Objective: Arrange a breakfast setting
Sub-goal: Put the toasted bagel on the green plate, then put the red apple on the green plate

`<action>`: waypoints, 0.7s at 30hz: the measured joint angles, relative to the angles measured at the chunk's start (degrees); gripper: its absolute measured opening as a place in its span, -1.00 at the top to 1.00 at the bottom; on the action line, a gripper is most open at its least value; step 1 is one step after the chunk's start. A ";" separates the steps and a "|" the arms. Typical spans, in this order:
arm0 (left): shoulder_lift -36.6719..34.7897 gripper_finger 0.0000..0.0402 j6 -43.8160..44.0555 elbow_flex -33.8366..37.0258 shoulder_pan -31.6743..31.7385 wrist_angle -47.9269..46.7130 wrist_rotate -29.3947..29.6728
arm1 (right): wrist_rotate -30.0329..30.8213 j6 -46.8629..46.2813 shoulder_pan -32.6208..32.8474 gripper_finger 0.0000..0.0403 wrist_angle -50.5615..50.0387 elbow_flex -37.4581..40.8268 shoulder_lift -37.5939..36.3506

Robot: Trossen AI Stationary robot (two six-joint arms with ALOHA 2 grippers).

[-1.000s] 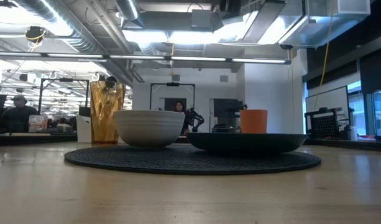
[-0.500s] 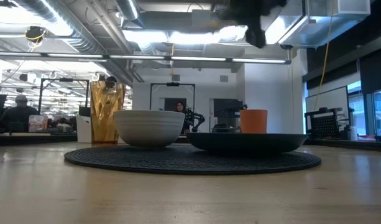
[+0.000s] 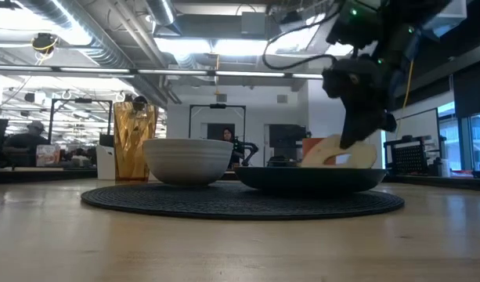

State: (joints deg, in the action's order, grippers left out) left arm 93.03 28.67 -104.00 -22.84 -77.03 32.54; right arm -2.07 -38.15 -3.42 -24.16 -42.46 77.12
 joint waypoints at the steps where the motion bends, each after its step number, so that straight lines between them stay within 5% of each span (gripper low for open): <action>1: 0.00 0.28 2.10 0.65 0.43 -0.68 0.55 | -0.12 -0.76 0.00 0.97 1.10 0.84 -0.02; 6: 0.00 0.28 11.24 3.37 5.08 -3.11 -0.62 | -0.92 -3.43 0.00 0.82 4.67 2.52 -0.04; 15: -1.44 0.28 9.11 3.64 15.76 -3.66 -2.10 | 1.62 -5.19 0.02 0.33 1.65 2.49 -0.05; 21: -3.02 0.28 8.06 3.66 25.28 -6.54 -4.96 | -0.27 -5.51 0.09 0.19 0.80 2.49 -3.32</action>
State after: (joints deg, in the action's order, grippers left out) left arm 90.02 36.73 -100.33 2.44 -83.57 27.58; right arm -2.34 -43.66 -3.33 -23.36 -39.97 73.81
